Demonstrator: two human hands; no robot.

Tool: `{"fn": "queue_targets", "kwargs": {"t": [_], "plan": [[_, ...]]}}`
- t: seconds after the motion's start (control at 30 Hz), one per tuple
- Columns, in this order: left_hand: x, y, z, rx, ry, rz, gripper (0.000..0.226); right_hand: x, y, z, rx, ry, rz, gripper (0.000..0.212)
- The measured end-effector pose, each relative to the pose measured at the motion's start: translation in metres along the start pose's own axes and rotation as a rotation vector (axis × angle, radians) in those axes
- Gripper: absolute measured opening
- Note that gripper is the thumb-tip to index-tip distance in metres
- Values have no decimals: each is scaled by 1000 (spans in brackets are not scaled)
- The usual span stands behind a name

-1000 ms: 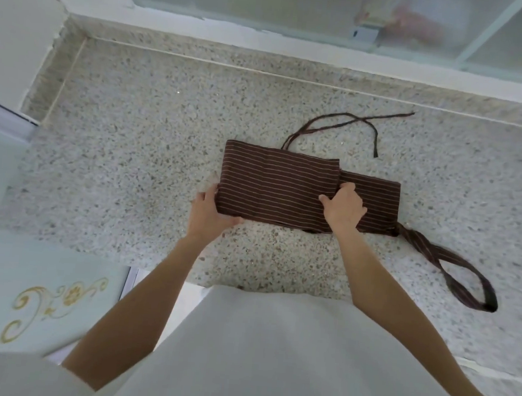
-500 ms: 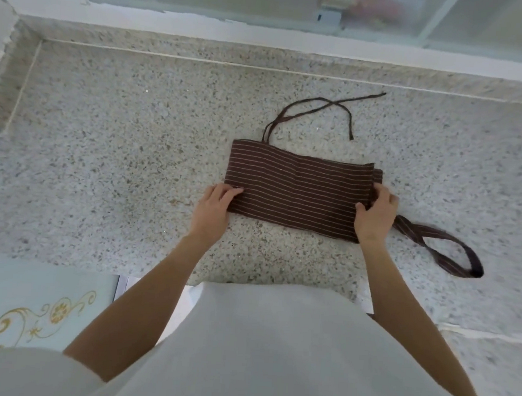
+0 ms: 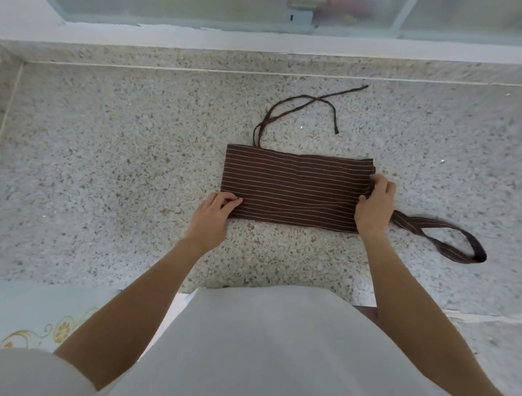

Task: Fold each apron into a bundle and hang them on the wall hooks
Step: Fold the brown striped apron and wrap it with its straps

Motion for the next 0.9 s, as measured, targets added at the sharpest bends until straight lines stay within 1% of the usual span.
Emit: {"fn": "queue_targets", "kwargs": {"t": [0.07,0.13,0.2,0.27,0.33,0.37,0.43,0.5,0.53,0.6,0.67,0.73,0.77,0.83,0.9], "plan": [[3,-3,-1,26,-4,53,58,11,0,3,-52,-79,126,50],[9,-13,-11,1,-29,137,53,33,1,13,-92,-209,252,48],[17,-26,-31,-46,-82,200,52,66,18,36,-5,-409,260,38],[25,-37,-58,-54,-92,195,53,100,45,71,123,-633,179,27],[29,-40,-82,-3,-39,144,50,119,70,102,220,-795,143,21],[30,-38,-92,45,3,108,49,120,81,113,260,-830,161,22],[32,-31,-103,162,82,39,49,109,94,124,312,-821,260,31],[32,-28,-105,239,132,5,49,93,92,123,309,-766,356,36],[31,-27,-102,260,159,15,50,84,87,123,283,-724,388,38],[29,-26,-93,324,152,60,58,65,75,113,257,-611,425,40],[21,-16,-73,442,163,100,65,48,61,104,236,-500,479,42],[4,-5,-43,516,224,83,61,35,56,105,252,-445,468,38],[-7,-2,-32,495,269,61,58,30,54,105,271,-431,444,36],[-25,-4,-16,354,367,8,52,27,51,102,311,-427,385,36],[-32,-9,-11,245,418,-47,45,28,50,98,354,-424,331,40]]}}
Point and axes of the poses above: each hand's wrist, its own z-axis away from the middle knuckle, its own y-axis out of the palm, x = y × z, the point moved 8 cm from there along -z, towards the middle knuckle, and after that the axes turned 3 degrees about -z, right-handed, at the moved point
